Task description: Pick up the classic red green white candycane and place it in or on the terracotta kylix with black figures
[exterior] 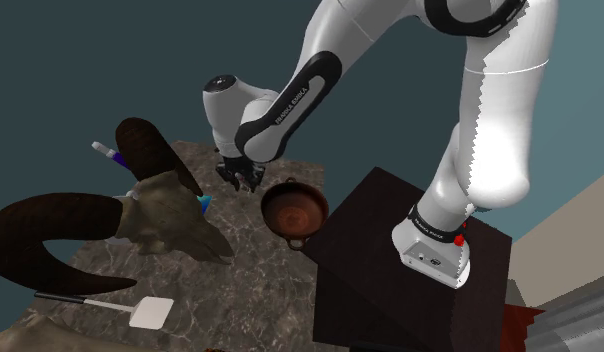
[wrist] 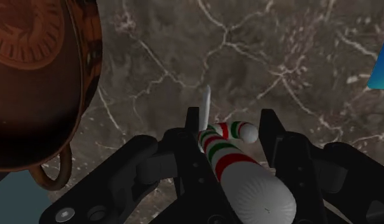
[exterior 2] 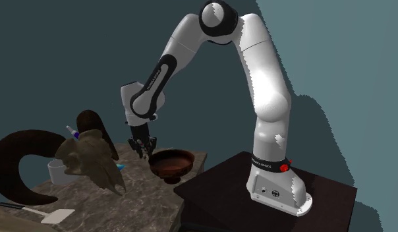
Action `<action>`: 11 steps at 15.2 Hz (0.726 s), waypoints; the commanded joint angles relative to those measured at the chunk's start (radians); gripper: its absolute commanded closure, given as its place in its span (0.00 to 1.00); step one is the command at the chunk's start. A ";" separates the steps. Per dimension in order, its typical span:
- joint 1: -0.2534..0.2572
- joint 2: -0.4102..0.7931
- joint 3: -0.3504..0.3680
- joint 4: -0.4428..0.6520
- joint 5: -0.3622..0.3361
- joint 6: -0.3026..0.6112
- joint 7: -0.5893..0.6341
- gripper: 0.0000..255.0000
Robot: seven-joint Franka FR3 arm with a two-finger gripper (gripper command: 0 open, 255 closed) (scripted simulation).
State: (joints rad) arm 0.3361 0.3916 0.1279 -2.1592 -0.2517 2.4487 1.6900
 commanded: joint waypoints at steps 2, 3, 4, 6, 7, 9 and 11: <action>-0.005 -0.038 0.007 -0.005 0.013 -0.032 -0.012 1.00; -0.006 -0.049 0.009 -0.005 0.017 -0.043 -0.015 1.00; -0.007 -0.060 0.011 -0.005 0.021 -0.054 -0.019 1.00; -0.009 -0.081 0.015 -0.003 0.030 -0.076 -0.026 1.00; -0.010 -0.091 0.016 -0.002 0.033 -0.087 -0.030 1.00; -0.012 -0.112 0.019 0.000 0.041 -0.109 -0.037 1.00; -0.013 -0.131 0.022 0.004 0.049 -0.132 -0.044 1.00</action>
State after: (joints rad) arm 0.3238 0.2700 0.1488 -2.1559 -0.2064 2.3275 1.6497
